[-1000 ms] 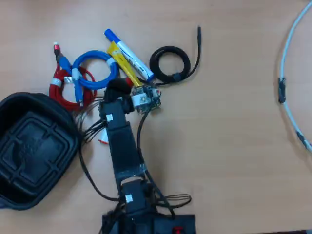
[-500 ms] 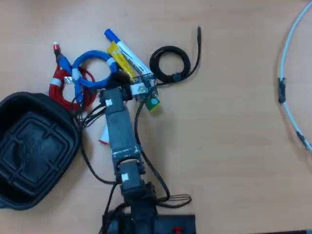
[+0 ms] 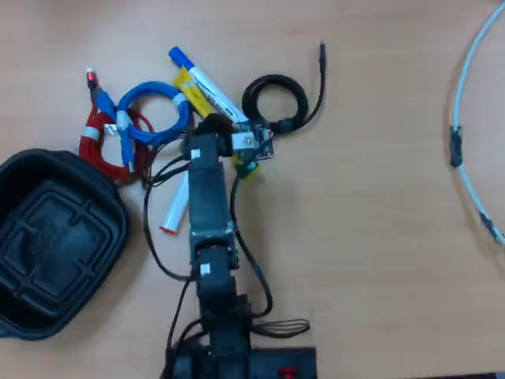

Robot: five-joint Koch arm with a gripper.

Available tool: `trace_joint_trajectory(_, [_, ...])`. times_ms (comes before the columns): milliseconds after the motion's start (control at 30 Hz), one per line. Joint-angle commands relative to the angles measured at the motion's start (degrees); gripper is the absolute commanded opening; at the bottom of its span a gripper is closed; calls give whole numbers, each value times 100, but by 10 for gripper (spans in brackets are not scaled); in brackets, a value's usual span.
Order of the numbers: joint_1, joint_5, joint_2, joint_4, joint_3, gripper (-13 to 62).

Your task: Pick up the yellow instant coffee stick, then put it in the black bowl

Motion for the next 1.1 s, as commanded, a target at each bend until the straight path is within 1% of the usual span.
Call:
trace_joint_trajectory(0, [79,88,-105,-483,-835,330])
trace_joint_trajectory(200, [70,97,-580,-677,-1178,332])
trace_joint_trajectory(667, [53,97,-1099,-615,-1099,330])
trace_joint_trajectory(1067, [9,105,-1107,-624,-976,323])
